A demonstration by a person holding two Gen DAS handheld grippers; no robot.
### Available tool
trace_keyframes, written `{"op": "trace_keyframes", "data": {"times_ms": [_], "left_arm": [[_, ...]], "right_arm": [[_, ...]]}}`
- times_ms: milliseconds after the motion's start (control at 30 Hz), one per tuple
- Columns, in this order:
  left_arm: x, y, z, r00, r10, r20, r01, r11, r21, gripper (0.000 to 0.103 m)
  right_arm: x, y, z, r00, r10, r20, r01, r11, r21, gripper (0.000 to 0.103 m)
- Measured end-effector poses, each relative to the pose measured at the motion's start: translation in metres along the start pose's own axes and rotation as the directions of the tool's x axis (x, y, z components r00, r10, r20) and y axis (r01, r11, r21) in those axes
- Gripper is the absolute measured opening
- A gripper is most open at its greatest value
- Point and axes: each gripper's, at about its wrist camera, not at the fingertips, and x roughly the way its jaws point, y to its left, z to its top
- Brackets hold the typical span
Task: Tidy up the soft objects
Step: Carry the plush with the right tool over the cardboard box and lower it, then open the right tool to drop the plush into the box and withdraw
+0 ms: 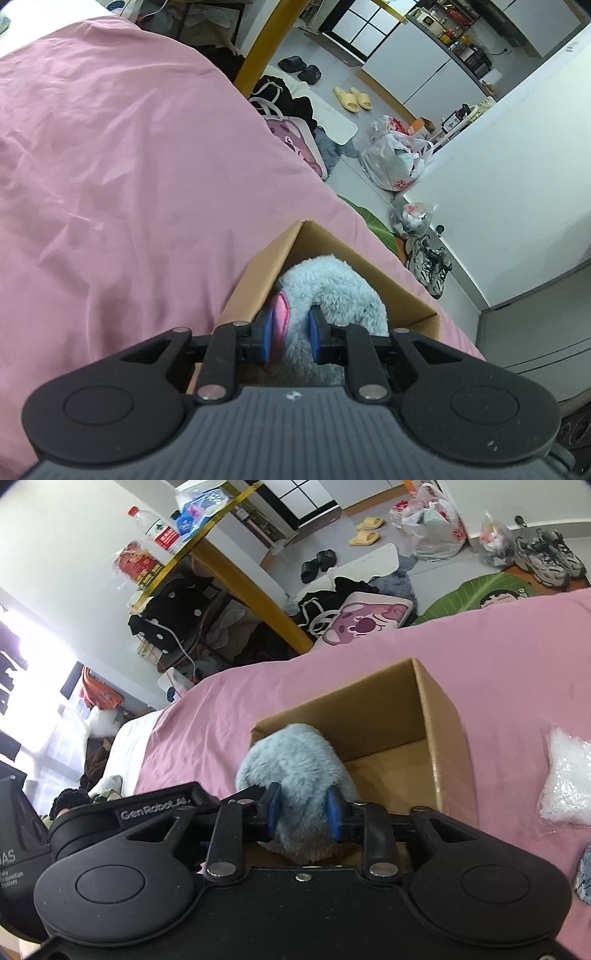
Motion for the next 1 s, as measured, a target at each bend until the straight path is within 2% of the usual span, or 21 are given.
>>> {"op": "trace_keyframes", "data": {"times_ms": [100, 167, 233, 433, 600, 633, 700, 767, 833, 867, 933, 1000], "left_arm": [[-0.005, -0.001, 0.0, 1.0, -0.002, 0.006, 0.002, 1.0, 0.006, 0.022], [-0.01, -0.003, 0.0, 1.0, 0.001, 0.005, -0.001, 1.0, 0.006, 0.024], [-0.017, -0.005, 0.001, 1.0, -0.001, 0.023, 0.001, 1.0, 0.008, 0.033], [-0.04, -0.012, 0.001, 0.996, 0.02, 0.083, -0.023, 0.999, 0.036, 0.051], [-0.059, -0.023, -0.004, 0.994, 0.032, 0.105, -0.04, 0.997, 0.069, 0.073], [-0.062, -0.025, -0.005, 0.993, 0.037, 0.113, -0.045, 0.996, 0.075, 0.077], [-0.069, -0.028, -0.009, 0.991, 0.041, 0.124, -0.052, 0.995, 0.085, 0.079], [-0.076, -0.031, -0.012, 0.991, 0.042, 0.123, -0.053, 0.994, 0.091, 0.082], [-0.082, -0.034, -0.015, 0.991, 0.047, 0.126, -0.059, 0.994, 0.096, 0.085], [-0.085, -0.036, -0.017, 0.991, 0.048, 0.128, -0.061, 0.993, 0.099, 0.086], [-0.092, -0.039, -0.021, 0.99, 0.042, 0.136, -0.058, 0.992, 0.113, 0.093], [-0.098, -0.043, -0.026, 0.987, 0.035, 0.155, -0.055, 0.99, 0.13, 0.097]], "right_arm": [[-0.004, -0.001, 0.001, 1.0, 0.013, -0.004, -0.013, 1.0, 0.008, 0.033], [-0.009, -0.002, 0.001, 1.0, 0.023, -0.001, -0.023, 1.0, 0.014, 0.038], [-0.015, 0.001, 0.001, 0.999, 0.038, 0.01, -0.038, 0.999, 0.01, 0.044], [-0.032, 0.005, 0.002, 0.999, 0.038, 0.029, -0.038, 0.999, -0.003, 0.047], [-0.054, 0.003, 0.001, 0.998, 0.013, 0.053, -0.011, 1.0, -0.023, 0.06], [-0.059, 0.003, 0.0, 0.998, 0.007, 0.057, -0.005, 1.0, -0.028, 0.066], [-0.068, 0.001, 0.001, 0.998, -0.003, 0.069, 0.005, 0.999, -0.037, 0.07], [-0.078, 0.001, 0.001, 0.996, -0.015, 0.084, 0.018, 0.999, -0.044, 0.079], [-0.087, -0.001, 0.002, 0.995, -0.021, 0.096, 0.026, 0.998, -0.051, 0.079], [-0.092, -0.002, 0.001, 0.995, -0.025, 0.099, 0.031, 0.998, -0.058, 0.084], [-0.103, -0.005, 0.0, 0.993, -0.039, 0.111, 0.047, 0.996, -0.07, 0.093], [-0.114, -0.008, -0.001, 0.99, -0.045, 0.13, 0.056, 0.995, -0.081, 0.095]]}}
